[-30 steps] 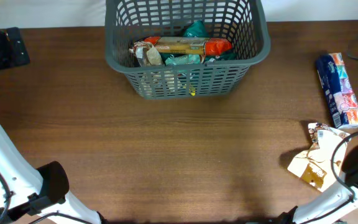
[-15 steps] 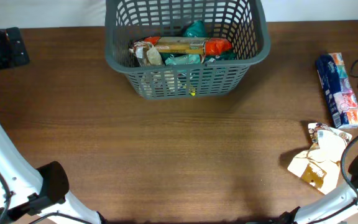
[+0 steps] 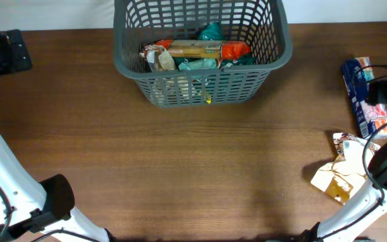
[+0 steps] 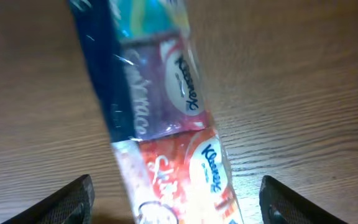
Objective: Pack container
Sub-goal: 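Grasp the Kleenex multipack with the right gripper and lift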
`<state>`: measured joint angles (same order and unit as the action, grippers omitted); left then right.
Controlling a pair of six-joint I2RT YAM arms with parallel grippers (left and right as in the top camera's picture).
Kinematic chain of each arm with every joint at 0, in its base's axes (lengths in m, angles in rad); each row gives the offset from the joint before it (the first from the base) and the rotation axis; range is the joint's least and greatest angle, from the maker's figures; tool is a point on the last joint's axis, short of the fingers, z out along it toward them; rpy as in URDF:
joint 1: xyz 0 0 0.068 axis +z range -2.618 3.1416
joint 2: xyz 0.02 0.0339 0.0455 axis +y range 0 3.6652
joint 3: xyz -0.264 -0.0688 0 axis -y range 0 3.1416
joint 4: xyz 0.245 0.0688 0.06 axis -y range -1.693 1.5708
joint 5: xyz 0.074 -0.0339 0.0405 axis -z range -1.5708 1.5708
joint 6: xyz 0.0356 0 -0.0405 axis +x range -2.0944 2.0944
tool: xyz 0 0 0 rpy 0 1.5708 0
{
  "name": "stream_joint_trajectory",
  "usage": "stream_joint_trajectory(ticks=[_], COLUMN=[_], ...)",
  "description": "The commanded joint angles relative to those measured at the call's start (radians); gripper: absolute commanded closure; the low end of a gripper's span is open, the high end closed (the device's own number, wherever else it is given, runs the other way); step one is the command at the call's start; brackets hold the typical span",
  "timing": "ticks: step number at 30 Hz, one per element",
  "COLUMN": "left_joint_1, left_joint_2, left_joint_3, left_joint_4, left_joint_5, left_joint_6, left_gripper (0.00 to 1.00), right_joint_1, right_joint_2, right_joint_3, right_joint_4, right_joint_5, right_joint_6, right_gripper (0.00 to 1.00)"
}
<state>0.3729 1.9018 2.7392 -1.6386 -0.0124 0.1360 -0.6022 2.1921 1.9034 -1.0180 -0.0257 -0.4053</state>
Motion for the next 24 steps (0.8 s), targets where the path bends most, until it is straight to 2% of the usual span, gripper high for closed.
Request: stream_joint_trajectory(ticks=[1,12,14,16,17,18,20,22,24], left_joint_1=[0.005,0.005,0.005,0.005,0.005,0.005,0.005,0.005,0.005], left_joint_2=[-0.002,-0.002,-0.002,-0.002,-0.002,-0.002,-0.002,-0.002,-0.002], left_joint_3=[-0.005,-0.005,-0.005,-0.005,-0.005,-0.005,-0.005,-0.005,-0.005], left_joint_4=[-0.001,-0.001,-0.001,-0.001,-0.001,-0.001,-0.001,-0.001,-0.001], left_joint_5=[-0.003,-0.003,-0.003,-0.003,-0.003,-0.003,-0.003,-0.003,-0.003], left_joint_6=[-0.011,-0.011,-0.011,-0.011,-0.011,-0.011,-0.011,-0.011,-0.011], left_gripper=[0.01,0.01,0.01,0.01,0.01,0.01,0.01,0.01,0.01], right_joint_1=[0.0,0.029,0.04,0.047,0.049,0.048,0.045,0.04,0.034], right_joint_2=[0.041,0.124,0.127,0.127,0.127,0.127,0.126,0.121,0.111], right_joint_3=[-0.008,-0.023,-0.025,-0.025,-0.024,-0.024,-0.024,-0.021,-0.007], right_joint_4=[0.005,0.003,0.003,0.009,0.013,0.012,0.006,-0.001,-0.01], right_joint_5=[0.065,0.064,0.064,0.06,0.055,0.045,-0.016,-0.087,-0.18], right_joint_6=[-0.01,-0.005,0.002,0.031,0.082,0.119,0.182,0.221,0.27], right_gripper=[0.17,0.19,0.29,0.47,0.65,0.71,0.75,0.86,0.92])
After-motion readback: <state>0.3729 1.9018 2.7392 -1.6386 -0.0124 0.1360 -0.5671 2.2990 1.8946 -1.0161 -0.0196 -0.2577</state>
